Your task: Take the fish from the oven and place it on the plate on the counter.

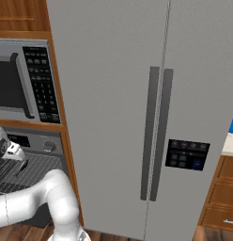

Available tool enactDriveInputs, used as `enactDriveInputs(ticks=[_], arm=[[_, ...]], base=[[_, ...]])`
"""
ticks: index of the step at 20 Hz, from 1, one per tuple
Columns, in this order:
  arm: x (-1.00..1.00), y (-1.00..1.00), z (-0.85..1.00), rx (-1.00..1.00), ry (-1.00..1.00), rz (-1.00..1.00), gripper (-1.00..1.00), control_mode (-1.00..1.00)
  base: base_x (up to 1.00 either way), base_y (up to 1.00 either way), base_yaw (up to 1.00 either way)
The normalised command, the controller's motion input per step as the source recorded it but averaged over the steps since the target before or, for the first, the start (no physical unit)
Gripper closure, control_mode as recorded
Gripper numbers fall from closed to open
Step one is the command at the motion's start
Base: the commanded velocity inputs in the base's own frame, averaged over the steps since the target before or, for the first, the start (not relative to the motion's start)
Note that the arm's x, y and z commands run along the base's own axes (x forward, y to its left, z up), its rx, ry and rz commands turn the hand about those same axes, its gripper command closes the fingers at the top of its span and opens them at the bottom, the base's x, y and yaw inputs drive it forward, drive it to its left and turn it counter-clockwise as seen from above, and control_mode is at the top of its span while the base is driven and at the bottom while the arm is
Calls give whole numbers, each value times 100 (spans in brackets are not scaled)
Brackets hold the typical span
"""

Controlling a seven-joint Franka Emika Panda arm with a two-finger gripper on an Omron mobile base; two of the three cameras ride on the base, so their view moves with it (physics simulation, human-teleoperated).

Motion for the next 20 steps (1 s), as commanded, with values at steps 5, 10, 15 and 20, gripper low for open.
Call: enactDriveInputs(ticks=[5,10,15,20], arm=[[37,4,-62,22,-22,0,-100,-100],[22,21,-93,14,-13,0,-100,-100],[1,31,-11,-9,7,0,-100,-100],[26,44,-18,-17,12,0,-100,-100]], base=[[0,0,0],[0,0,0],[0,0,0],[0,0,0]])
